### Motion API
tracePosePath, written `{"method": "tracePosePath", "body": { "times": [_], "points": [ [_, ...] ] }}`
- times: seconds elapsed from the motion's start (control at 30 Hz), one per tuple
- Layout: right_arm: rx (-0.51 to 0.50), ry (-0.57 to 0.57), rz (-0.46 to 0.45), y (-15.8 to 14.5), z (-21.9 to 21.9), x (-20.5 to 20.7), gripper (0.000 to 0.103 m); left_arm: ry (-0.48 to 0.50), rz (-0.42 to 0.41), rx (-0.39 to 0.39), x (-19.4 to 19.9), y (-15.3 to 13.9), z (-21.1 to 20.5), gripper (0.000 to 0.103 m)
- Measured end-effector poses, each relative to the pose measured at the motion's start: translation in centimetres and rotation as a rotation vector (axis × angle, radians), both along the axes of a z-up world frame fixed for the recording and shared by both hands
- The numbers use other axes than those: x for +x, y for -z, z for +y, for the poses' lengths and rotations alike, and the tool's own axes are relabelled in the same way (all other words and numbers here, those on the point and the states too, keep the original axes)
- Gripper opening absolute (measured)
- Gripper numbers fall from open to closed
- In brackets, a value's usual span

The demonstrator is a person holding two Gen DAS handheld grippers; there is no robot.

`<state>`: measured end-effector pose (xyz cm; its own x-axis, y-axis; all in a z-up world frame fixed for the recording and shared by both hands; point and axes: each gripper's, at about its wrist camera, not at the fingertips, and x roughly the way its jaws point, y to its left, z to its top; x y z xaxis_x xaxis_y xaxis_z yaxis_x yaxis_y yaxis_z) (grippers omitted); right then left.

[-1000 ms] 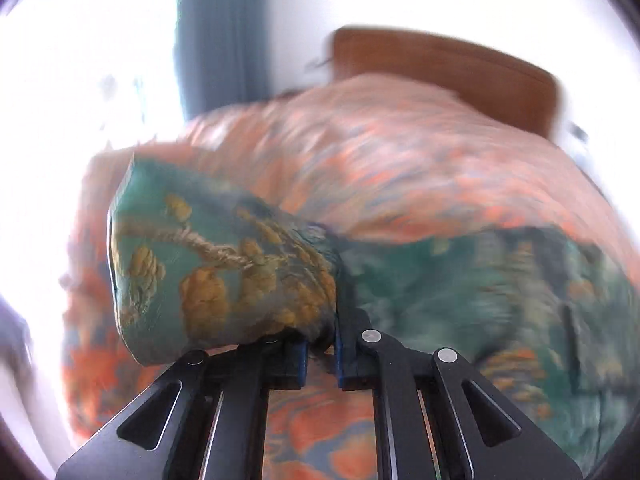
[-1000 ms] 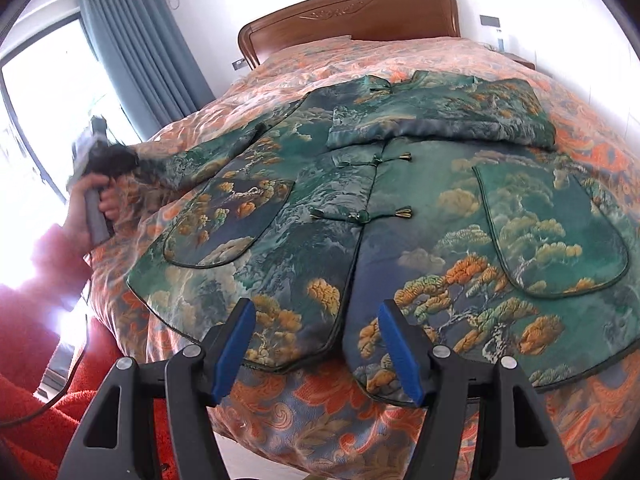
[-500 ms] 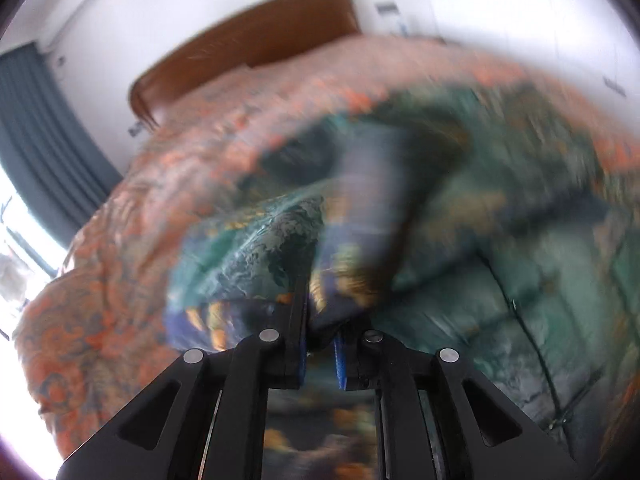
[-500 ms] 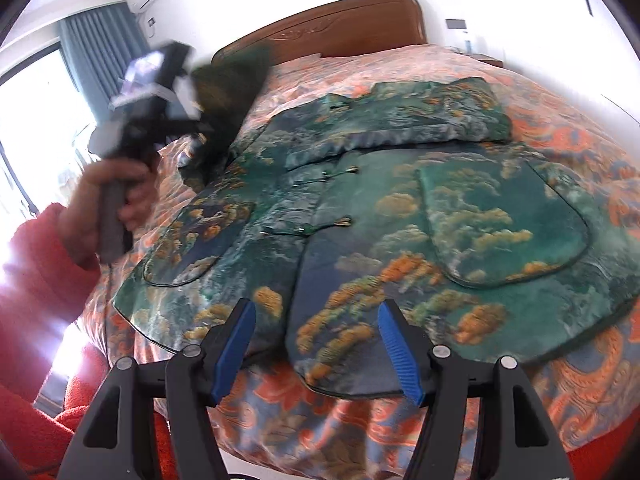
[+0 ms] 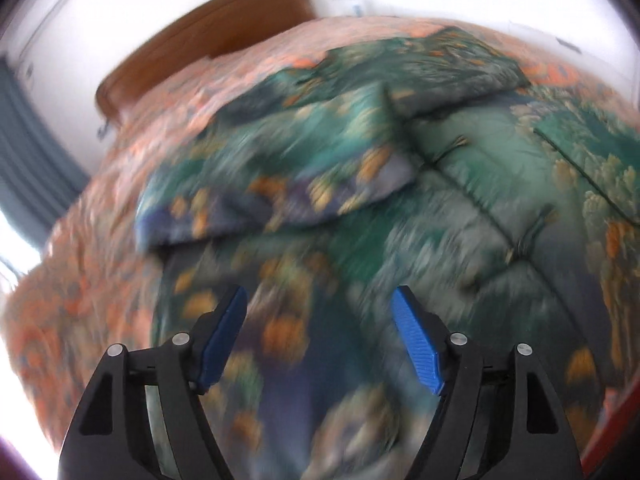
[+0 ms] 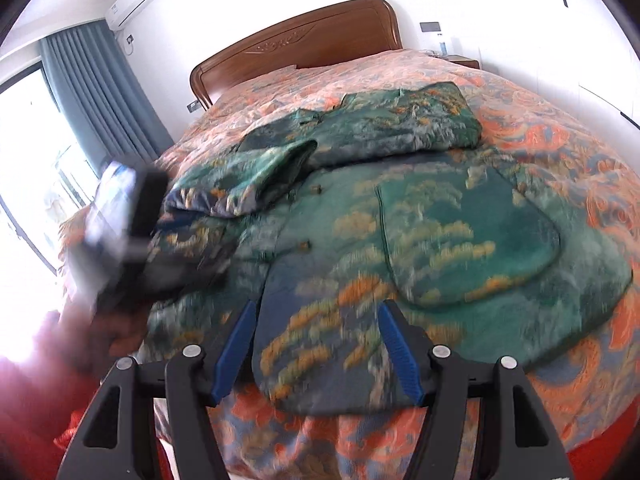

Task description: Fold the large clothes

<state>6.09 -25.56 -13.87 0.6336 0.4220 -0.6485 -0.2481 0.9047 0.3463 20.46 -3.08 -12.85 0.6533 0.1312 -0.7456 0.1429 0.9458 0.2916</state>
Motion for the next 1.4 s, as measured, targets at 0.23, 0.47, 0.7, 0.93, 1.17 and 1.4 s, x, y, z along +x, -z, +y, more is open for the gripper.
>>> {"method": "tracePosePath", "body": {
  "times": [0.23,0.47,0.7,0.93,1.17,1.4],
  "points": [
    [0.14,-0.05,0.025,-2.6,3.2,9.7,0.066,-0.151,-0.039,-0.085,-3.0,-0.1,4.4,0.078],
    [0.186,-0.059,0.186,1.0,7.9,20.3,0.067,-0.209,-0.075,-0.142,-4.3,-0.3,6.9,0.08],
    [0.216,-0.025,0.248,4.0,10.1,22.1,0.058,-0.264,-0.045,-0.216,-4.4,1.1,9.3,0.08],
    [0.017,-0.154,0.066,-1.2,13.3,21.1,0.013,-0.265,-0.051,-0.211,-4.6,1.5,9.2,0.081],
    [-0.064,-0.051,-0.059,-5.9,10.9,27.0,0.013,-0.269,-0.051,-0.209,-4.3,1.4,9.4,0.083],
    [-0.138,0.008,0.104,1.7,10.3,30.5,0.027,-0.267,-0.043,-0.191,-4.1,1.5,9.3,0.085]
  ]
}}
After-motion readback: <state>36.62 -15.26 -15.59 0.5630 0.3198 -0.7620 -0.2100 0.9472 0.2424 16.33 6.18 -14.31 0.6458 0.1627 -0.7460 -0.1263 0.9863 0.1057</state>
